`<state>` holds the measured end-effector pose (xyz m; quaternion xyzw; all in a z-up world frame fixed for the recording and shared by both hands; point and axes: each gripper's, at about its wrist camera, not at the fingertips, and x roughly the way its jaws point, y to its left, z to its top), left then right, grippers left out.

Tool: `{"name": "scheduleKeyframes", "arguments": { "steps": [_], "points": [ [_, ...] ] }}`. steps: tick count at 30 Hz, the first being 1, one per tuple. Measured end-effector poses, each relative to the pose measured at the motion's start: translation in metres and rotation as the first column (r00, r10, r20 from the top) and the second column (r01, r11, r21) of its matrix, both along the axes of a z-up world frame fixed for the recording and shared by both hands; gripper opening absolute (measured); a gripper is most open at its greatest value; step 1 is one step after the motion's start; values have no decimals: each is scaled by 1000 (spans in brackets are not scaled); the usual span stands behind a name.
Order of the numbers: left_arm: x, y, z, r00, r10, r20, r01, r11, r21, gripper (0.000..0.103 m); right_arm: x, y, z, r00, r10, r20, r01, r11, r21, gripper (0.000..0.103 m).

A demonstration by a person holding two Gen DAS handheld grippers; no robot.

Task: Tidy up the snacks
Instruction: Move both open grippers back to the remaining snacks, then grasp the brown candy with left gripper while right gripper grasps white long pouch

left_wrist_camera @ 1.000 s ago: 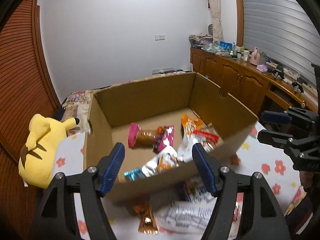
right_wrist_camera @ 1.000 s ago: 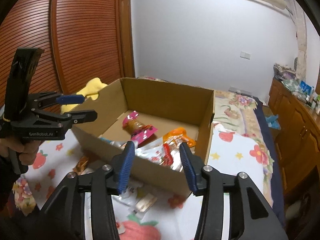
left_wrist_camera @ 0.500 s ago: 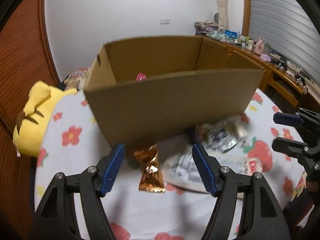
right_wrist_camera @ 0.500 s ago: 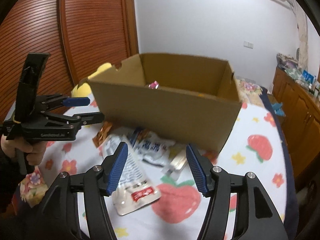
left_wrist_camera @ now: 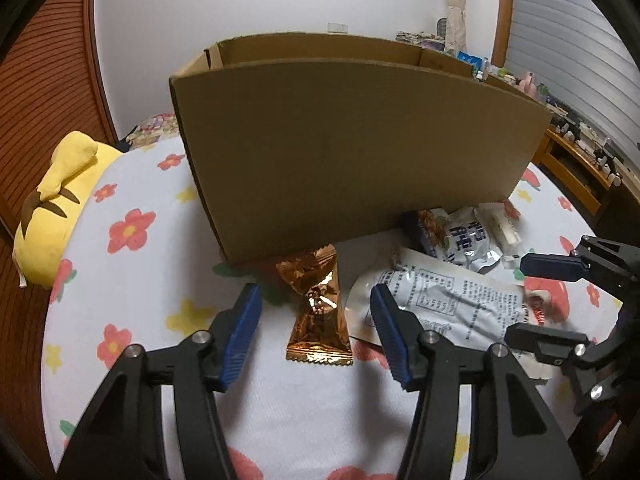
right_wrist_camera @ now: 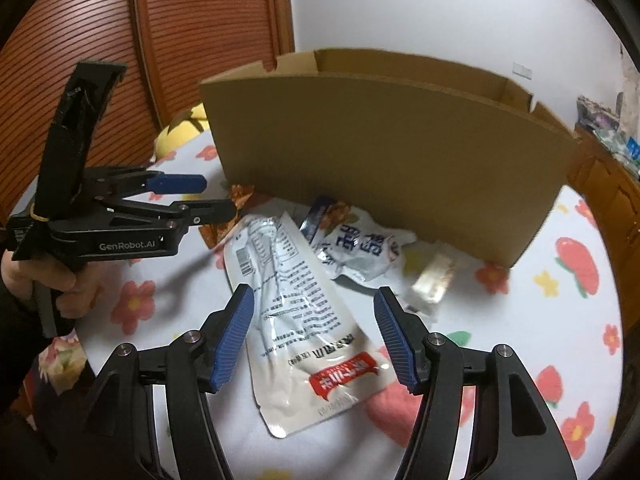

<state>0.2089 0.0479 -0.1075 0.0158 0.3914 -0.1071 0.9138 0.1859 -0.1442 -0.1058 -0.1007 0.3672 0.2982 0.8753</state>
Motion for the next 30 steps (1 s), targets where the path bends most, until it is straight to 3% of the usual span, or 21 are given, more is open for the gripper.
{"name": "scheduleKeyframes", "arguments": {
  "steps": [5, 7, 13, 23, 30],
  "points": [
    [3, 0, -6, 1000, 5, -9, -5, 1000, 12, 50, 7, 8, -5, 1000, 12, -15, -12, 1000, -9, 64],
    [3, 0, -8, 1000, -3, -16, 3, 1000, 5, 35, 8, 10, -7, 1000, 9, -14, -9, 1000, -20, 64],
    [0, -4, -5, 1000, -16, -5, 16, 1000, 5, 28, 11, 13, -10, 1000, 8, -23, -9, 999, -36, 64],
    [9, 0, -12, 999, 0, -45, -1, 1000, -20, 27, 10, 21, -16, 999, 25, -28, -27, 998, -50, 64],
    [3, 0, -12, 999, 5, -39, -5, 1000, -8, 20, 13, 25, -19, 998, 32, -47, -35, 998, -52, 69]
  ]
}}
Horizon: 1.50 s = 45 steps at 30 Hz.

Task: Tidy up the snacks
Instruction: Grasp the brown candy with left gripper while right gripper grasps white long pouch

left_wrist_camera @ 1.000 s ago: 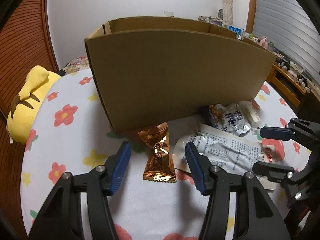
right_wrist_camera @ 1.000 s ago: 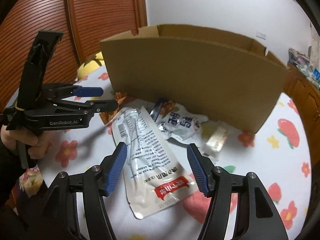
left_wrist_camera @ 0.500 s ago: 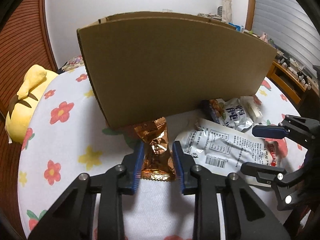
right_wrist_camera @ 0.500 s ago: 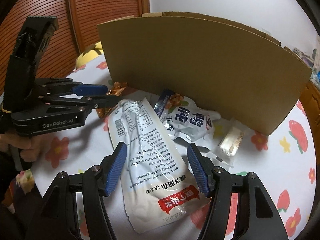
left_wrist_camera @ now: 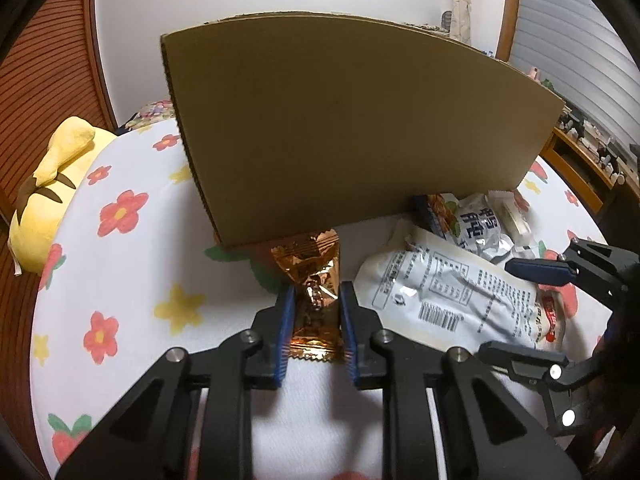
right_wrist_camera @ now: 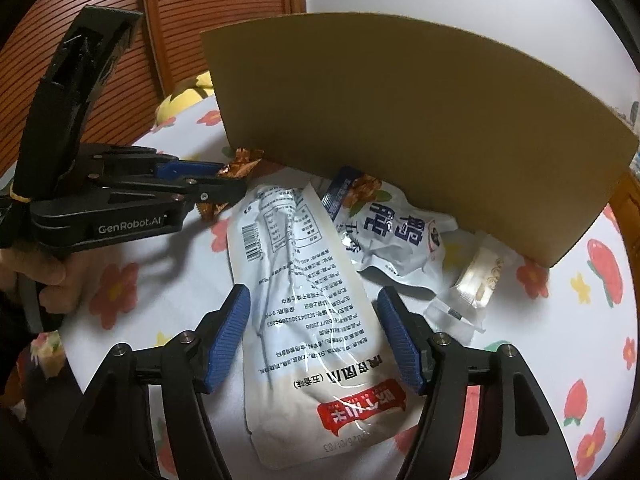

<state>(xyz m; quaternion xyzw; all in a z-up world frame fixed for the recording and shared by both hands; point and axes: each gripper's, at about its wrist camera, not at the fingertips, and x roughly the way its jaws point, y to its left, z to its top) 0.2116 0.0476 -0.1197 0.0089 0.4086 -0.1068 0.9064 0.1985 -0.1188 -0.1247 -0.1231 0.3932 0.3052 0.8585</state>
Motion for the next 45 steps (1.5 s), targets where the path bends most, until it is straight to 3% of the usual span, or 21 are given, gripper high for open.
{"name": "scheduleKeyframes", "arguments": {
  "steps": [18, 40, 45],
  "points": [
    [-65, 18, 26, 997, 15, 78, -12, 999, -45, 20, -1, -1, 0, 1000, 1, 5, -1, 1000, 0, 70],
    [-77, 13, 19, 997, 5, 78, -1, 999, -48, 20, -7, 13, -2, 998, 62, 24, -60, 996, -65, 76],
    [-79, 13, 19, 997, 8, 78, -5, 999, -43, 20, -6, 16, 0, 995, 98, 19, -96, 993, -74, 70]
  ]
}}
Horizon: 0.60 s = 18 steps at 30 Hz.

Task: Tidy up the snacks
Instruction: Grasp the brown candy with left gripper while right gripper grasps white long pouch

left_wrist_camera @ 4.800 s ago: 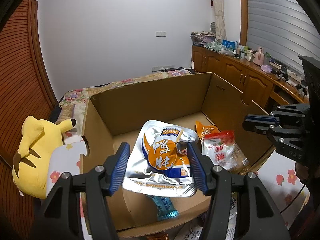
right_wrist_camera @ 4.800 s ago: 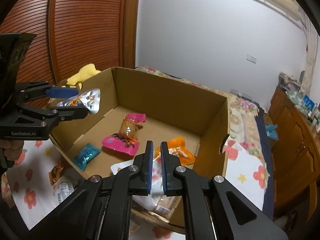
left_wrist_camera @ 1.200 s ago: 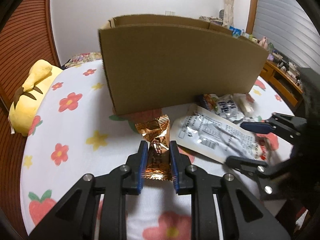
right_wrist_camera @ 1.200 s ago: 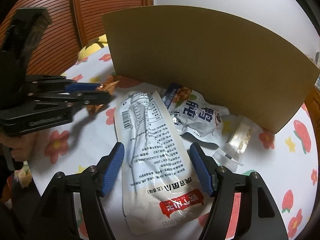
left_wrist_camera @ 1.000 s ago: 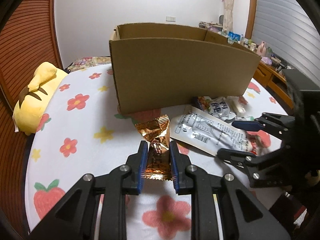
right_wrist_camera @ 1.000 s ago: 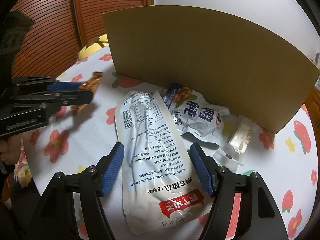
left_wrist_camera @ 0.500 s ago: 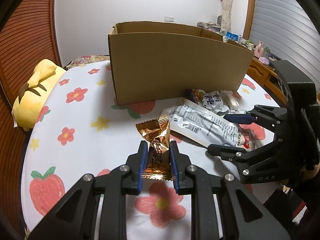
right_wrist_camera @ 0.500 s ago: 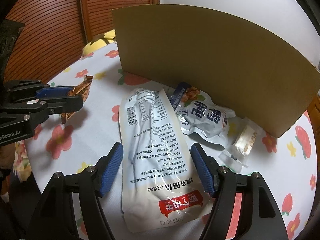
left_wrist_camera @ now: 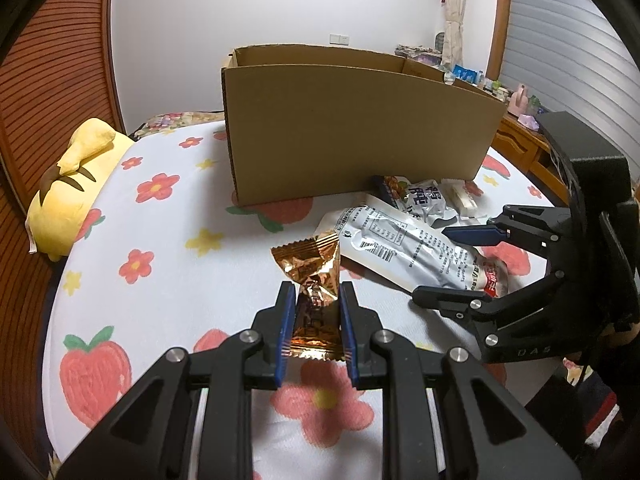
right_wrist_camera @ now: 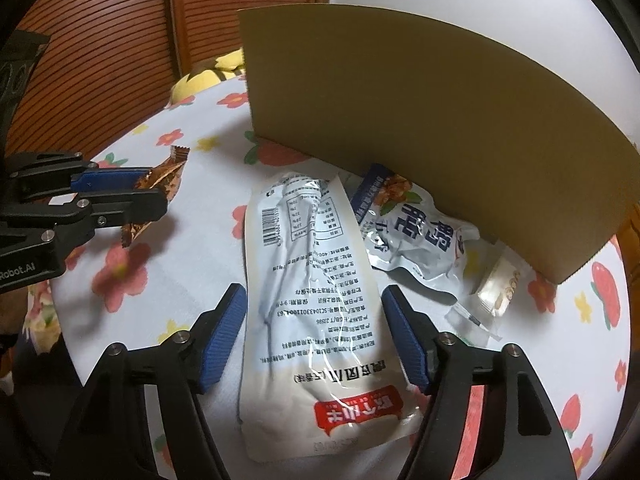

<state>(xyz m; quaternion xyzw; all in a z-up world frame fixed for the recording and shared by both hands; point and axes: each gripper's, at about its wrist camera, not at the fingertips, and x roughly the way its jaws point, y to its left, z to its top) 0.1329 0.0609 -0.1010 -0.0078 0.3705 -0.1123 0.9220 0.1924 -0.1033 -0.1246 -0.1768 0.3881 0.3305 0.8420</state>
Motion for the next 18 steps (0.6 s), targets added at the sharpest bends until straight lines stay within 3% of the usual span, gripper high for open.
{"name": "scheduleKeyframes", "arguments": {
  "steps": [4, 7, 18],
  "points": [
    [-2, 2, 1, 1000, 4, 3, -4, 1000, -7, 20, -1, 3, 0, 1000, 14, -12, -14, 1000, -17, 67],
    [-3, 4, 2, 1000, 7, 7, -7, 1000, -12, 20, -5, 5, 2, 999, 27, -20, -28, 999, -31, 59],
    [-4, 7, 6, 1000, 16, 17, -16, 1000, -16, 20, -18, 6, 0, 1000, 16, -22, -16, 1000, -7, 54]
  ]
}}
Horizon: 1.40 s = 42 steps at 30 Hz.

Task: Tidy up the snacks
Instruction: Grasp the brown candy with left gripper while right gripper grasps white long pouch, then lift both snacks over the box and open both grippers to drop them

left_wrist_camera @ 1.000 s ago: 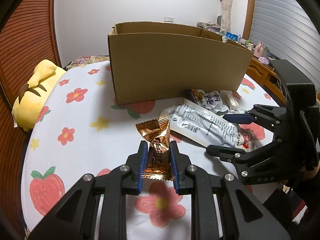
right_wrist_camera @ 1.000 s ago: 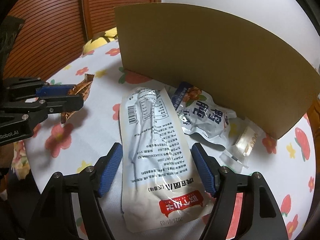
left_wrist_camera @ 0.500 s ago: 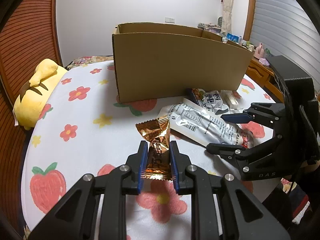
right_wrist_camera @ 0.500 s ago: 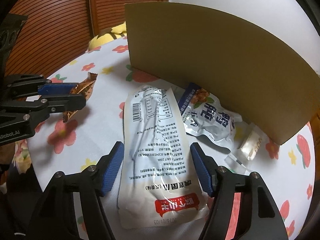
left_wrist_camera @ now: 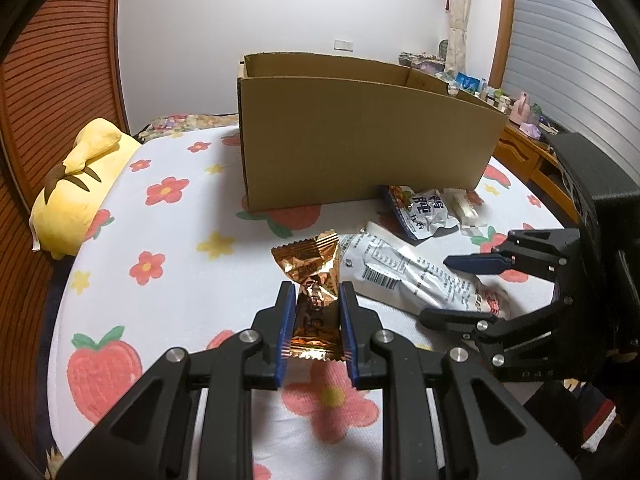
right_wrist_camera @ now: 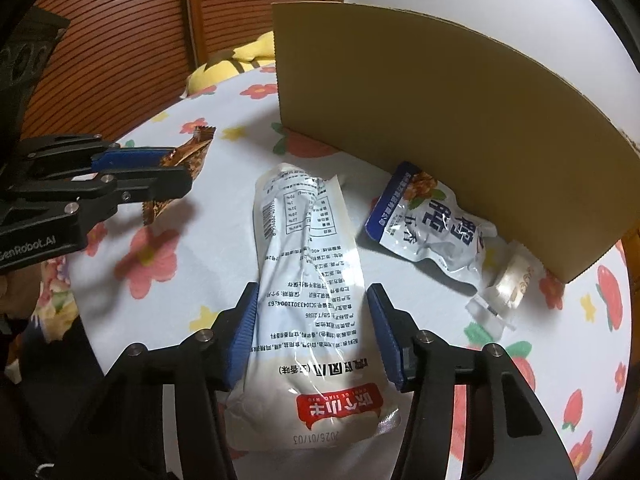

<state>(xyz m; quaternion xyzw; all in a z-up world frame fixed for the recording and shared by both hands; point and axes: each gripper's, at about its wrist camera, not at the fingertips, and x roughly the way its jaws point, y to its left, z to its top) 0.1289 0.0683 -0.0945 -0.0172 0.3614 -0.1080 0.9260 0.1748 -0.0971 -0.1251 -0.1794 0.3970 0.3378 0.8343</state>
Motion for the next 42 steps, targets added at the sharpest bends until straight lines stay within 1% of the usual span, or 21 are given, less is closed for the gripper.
{"name": "scheduleKeyframes", "arguments": {
  "steps": [9, 17, 26, 29, 33, 37, 42],
  "points": [
    [-1, 1, 5, 1000, 3, 12, -3, 1000, 2, 20, -7, 1, 1, 1000, -5, 1, 5, 999, 37, 54],
    [0, 0, 15, 1000, 1, 31, -1, 1000, 6, 20, -12, -16, 18, 999, -27, 39, 24, 997, 78, 54],
    [8, 2, 36, 997, -1, 73, 1, 1000, 3, 20, -21, -36, 57, 990, -49, 129, 33, 991, 126, 54],
    [10, -1, 44, 996, -10, 91, 9, 1000, 5, 20, -23, -44, 76, 980, -59, 191, 35, 991, 129, 54],
    [19, -6, 58, 992, -28, 121, 27, 1000, 9, 20, -21, -53, 99, 968, -63, 243, 30, 990, 137, 54],
    [31, -9, 72, 989, -39, 144, 37, 999, 17, 20, -7, -58, 117, 957, -70, 283, 31, 990, 139, 55],
    [57, -13, 92, 985, -45, 167, 40, 999, 31, 20, 26, -57, 133, 949, -89, 301, 47, 989, 143, 55]
  ]
}}
